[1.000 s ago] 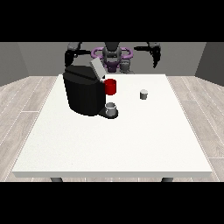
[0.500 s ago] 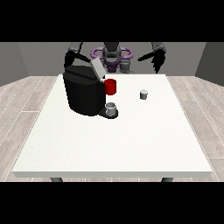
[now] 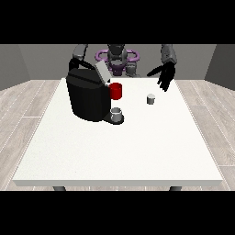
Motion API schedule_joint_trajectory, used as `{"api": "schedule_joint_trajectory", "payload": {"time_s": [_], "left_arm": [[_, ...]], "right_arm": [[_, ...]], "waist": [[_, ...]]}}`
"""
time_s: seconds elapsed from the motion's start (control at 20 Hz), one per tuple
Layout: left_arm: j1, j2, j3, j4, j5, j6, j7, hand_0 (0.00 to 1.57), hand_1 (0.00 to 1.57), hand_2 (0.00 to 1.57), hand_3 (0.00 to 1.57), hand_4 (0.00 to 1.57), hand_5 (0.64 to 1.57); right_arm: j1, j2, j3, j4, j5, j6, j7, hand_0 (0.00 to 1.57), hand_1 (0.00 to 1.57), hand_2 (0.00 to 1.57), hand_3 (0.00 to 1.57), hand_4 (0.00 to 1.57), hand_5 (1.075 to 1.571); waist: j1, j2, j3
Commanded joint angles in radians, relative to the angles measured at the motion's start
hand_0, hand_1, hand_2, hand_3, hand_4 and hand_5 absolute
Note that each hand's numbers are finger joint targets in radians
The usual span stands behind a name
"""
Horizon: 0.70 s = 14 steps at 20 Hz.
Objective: Insert the coffee pod into the coffee machine and close the lid
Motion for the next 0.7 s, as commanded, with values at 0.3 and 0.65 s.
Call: {"api": "schedule_joint_trajectory", "payload": {"time_s": [0.3,0.65], "left_arm": [[-0.135,0.04,-0.016,0.258,-0.142,0.009,-0.082,0.0,0.0,0.0,0.0,0.0,1.571],[-0.198,-0.035,-0.062,0.33,-0.264,0.133,-0.098,0.76,0.76,0.88,0.62,0.0,1.571]], "right_arm": [[-0.072,0.035,0.024,0.032,-0.005,-0.005,0.03,0.0,0.0,0.0,0.0,0.0,1.571],[-0.135,0.022,-0.008,0.14,0.007,-0.03,0.052,0.0,0.0,0.0,0.0,0.0,1.571]], "waist": [[-0.027,0.084,-0.0002],[0.016,0.066,0.0]]}}
